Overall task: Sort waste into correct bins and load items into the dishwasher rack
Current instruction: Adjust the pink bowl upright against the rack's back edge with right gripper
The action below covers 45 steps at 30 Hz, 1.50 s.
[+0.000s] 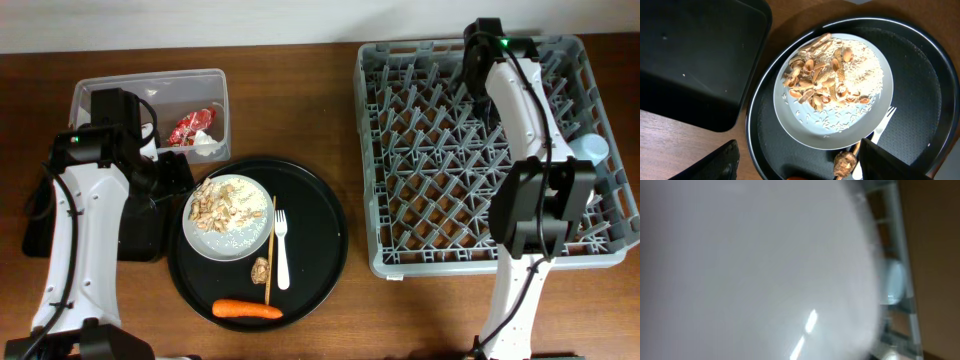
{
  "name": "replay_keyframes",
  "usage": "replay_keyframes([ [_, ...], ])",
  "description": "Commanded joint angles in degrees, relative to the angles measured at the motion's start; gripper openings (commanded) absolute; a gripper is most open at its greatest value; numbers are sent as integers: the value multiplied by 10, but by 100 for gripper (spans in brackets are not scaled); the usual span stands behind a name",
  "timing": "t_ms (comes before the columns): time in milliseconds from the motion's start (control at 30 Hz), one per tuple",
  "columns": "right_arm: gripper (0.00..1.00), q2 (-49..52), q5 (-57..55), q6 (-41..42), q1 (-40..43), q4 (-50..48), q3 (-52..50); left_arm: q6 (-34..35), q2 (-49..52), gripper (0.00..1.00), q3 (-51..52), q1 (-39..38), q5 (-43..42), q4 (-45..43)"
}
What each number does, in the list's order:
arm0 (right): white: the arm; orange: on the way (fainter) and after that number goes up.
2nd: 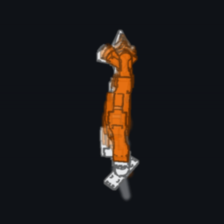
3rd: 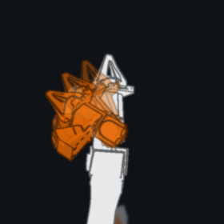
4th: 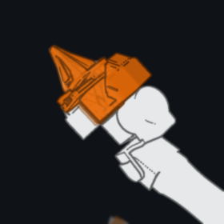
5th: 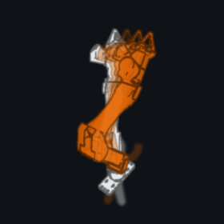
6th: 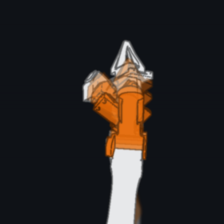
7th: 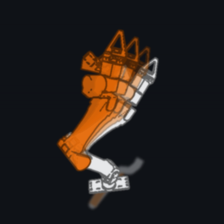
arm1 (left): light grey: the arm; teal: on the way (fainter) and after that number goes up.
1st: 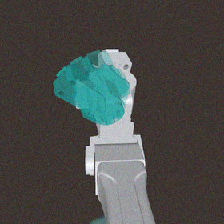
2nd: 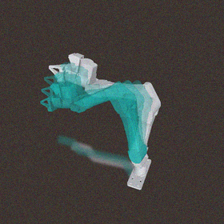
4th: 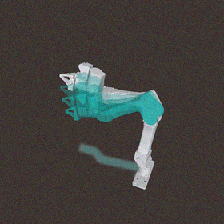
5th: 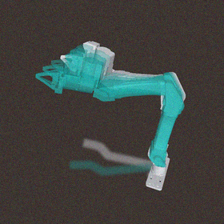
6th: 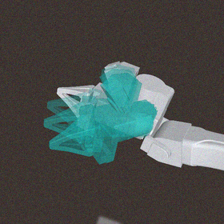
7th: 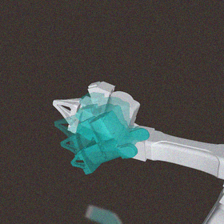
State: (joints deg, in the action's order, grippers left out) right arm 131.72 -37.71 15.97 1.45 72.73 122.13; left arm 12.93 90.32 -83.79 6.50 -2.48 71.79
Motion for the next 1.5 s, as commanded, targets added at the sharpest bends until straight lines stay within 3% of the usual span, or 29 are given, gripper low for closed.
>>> replay_keyframes([
  [0,17,-18,41,6,-7,-10,2,3,1,76,-3,2,8,-1],
  [133,10,-19,-6,23,-7,-17,3,3,1,76,-3,2,8,-1],
  [400,8,-21,-143,74,-8,-24,4,3,1,76,-3,2,8,-1],
  [633,5,-26,-148,118,-15,-59,5,3,1,76,-3,2,8,0],
  [1467,4,-10,-250,120,-44,-147,4,3,1,76,-3,2,8,3],
])
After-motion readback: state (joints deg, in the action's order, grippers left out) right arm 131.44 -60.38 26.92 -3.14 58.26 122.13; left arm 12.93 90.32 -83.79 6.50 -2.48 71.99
